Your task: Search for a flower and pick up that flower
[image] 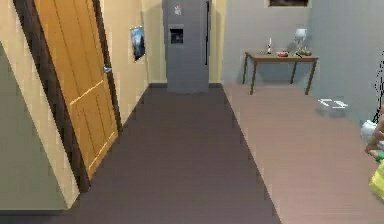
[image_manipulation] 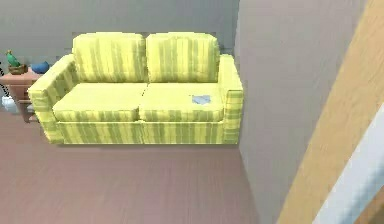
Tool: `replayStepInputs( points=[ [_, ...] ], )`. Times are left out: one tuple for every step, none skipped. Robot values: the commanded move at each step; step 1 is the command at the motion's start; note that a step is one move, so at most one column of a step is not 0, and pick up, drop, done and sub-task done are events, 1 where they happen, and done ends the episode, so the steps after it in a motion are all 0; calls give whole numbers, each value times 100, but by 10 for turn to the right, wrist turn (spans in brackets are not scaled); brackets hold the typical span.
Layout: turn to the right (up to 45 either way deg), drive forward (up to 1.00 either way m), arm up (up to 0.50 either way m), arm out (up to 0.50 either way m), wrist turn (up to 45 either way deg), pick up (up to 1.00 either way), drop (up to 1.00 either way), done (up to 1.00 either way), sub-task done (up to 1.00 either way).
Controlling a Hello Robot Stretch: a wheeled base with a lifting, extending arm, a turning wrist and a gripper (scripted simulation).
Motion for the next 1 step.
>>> replayStepInputs(
  points=[
    [-450, 0, 0, 0, 0, 0, 0, 0, 0]
  ],
)
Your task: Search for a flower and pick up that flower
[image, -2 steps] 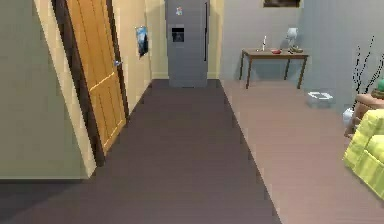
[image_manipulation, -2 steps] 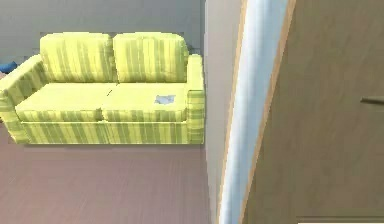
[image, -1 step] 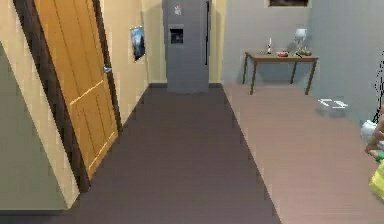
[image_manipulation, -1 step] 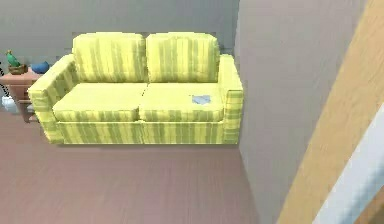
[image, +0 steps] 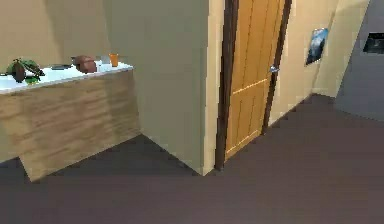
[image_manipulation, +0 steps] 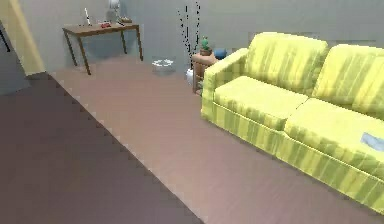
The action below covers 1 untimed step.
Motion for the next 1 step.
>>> replayStepInputs(
  points=[
    [-420, 0, 0, 0, 0, 0, 0, 0, 0]
  ],
)
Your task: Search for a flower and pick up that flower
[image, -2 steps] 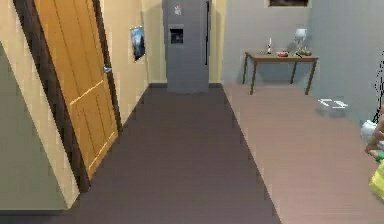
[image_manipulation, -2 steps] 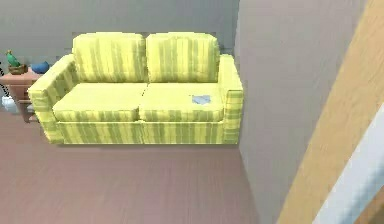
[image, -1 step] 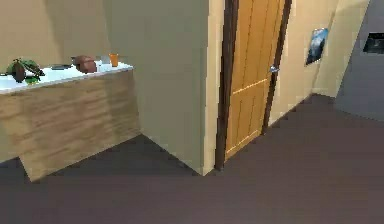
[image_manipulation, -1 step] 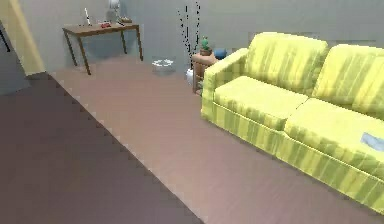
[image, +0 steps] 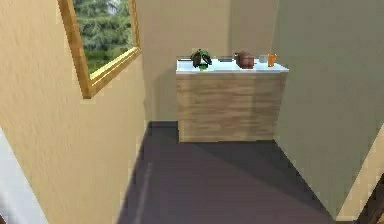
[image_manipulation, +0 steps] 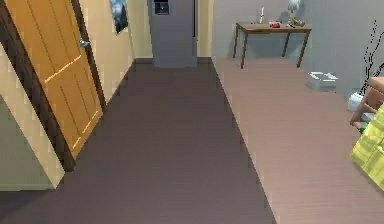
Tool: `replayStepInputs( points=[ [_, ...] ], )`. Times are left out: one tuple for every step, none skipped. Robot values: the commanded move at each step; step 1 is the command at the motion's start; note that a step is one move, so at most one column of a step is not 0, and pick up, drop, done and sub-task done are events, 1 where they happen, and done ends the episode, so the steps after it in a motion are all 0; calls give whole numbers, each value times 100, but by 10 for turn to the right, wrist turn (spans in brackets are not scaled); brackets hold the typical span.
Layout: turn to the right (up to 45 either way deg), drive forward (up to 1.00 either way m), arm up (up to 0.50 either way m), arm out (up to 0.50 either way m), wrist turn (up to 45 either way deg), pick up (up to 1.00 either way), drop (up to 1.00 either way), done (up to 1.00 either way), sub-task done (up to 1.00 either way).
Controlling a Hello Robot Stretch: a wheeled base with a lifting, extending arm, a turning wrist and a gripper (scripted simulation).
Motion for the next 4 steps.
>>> replayStepInputs(
  points=[
    [0, 100, 0, 0, 0, 0, 0, 0, 0],
    [-90, 0, 0, 0, 0, 0, 0, 0, 0],
    [0, 35, 0, 0, 0, 0, 0, 0, 0],
    [-450, 0, 0, 0, 0, 0, 0, 0, 0]
  ],
)
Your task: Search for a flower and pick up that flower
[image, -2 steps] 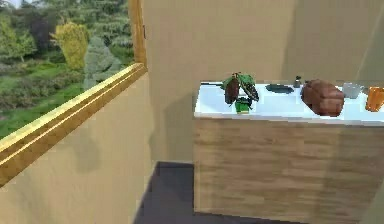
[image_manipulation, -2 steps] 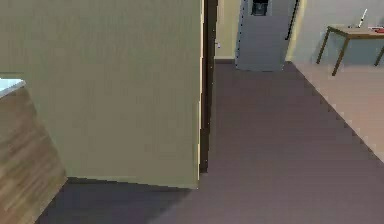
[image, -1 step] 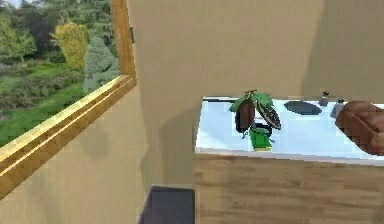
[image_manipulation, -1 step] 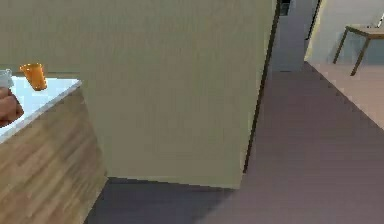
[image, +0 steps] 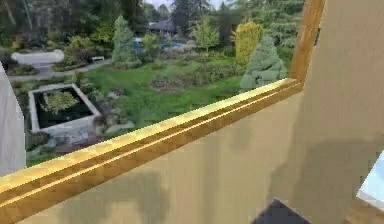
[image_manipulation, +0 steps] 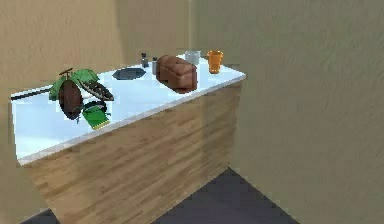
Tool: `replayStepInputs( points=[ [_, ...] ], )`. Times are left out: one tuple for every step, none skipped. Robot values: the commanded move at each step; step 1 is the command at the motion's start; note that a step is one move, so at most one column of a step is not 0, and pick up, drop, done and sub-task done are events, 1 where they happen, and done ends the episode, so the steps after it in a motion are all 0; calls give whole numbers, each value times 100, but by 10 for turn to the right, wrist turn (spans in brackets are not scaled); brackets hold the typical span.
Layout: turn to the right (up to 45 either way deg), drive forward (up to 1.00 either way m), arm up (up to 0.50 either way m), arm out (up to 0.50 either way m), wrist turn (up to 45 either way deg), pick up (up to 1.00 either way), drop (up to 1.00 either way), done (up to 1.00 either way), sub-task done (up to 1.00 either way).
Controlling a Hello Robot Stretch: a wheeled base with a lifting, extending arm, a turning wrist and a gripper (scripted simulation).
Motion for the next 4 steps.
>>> replayStepInputs(
  points=[
    [-180, 0, 0, 0, 0, 0, 0, 0, 0],
    [-30, 0, 0, 0, 0, 0, 0, 0, 0],
    [450, 0, 0, 0, 0, 0, 0, 0, 0],
    [330, 0, 0, 0, 0, 0, 0, 0, 0]
  ],
)
